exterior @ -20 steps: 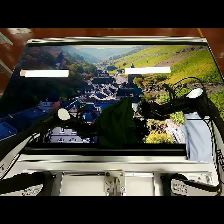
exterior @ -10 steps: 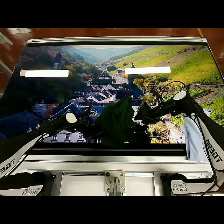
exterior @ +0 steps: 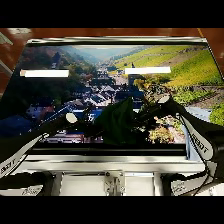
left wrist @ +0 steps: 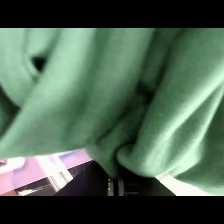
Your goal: Fold the shirts.
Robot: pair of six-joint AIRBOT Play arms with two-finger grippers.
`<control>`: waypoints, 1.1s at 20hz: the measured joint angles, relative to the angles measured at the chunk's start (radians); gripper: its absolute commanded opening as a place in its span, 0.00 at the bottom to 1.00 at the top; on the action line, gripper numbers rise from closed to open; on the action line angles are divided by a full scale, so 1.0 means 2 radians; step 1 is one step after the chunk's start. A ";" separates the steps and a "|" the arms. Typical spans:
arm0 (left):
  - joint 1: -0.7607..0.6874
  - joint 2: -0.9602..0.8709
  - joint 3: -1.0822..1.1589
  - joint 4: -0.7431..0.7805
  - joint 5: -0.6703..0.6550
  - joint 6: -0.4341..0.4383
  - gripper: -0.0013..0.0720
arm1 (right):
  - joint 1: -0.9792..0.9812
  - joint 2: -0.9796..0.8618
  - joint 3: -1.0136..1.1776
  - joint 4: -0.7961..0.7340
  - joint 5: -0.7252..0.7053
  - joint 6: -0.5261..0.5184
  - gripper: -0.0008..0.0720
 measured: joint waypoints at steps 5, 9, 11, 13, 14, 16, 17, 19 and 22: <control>0.015 0.026 0.000 0.015 0.012 0.008 0.06 | 0.004 0.001 0.007 0.019 -0.004 -0.005 0.09; 0.057 0.093 0.006 0.078 -0.003 0.004 0.06 | -0.032 0.054 0.047 -0.004 0.029 -0.026 0.09; 0.083 0.144 0.029 0.119 -0.020 0.002 0.06 | -0.055 0.097 0.081 -0.018 0.055 -0.036 0.09; 0.108 0.201 0.072 0.161 -0.037 0.002 0.06 | -0.076 0.145 0.120 -0.029 0.070 -0.043 0.09; 0.119 0.228 0.099 0.181 -0.044 0.000 0.06 | -0.086 0.172 0.142 -0.033 0.076 -0.045 0.09; 0.147 0.278 0.163 0.216 -0.056 -0.005 0.06 | -0.101 0.223 0.186 -0.044 0.076 -0.046 0.09; 0.163 0.299 0.200 0.229 -0.061 -0.009 0.06 | -0.106 0.247 0.207 -0.051 0.072 -0.046 0.09; 0.189 0.331 0.270 0.244 -0.066 -0.013 0.06 | -0.113 0.294 0.249 -0.067 0.062 -0.045 0.09; 0.213 0.364 0.367 0.255 -0.070 -0.017 0.06 | -0.118 0.355 0.298 -0.100 0.043 -0.029 0.09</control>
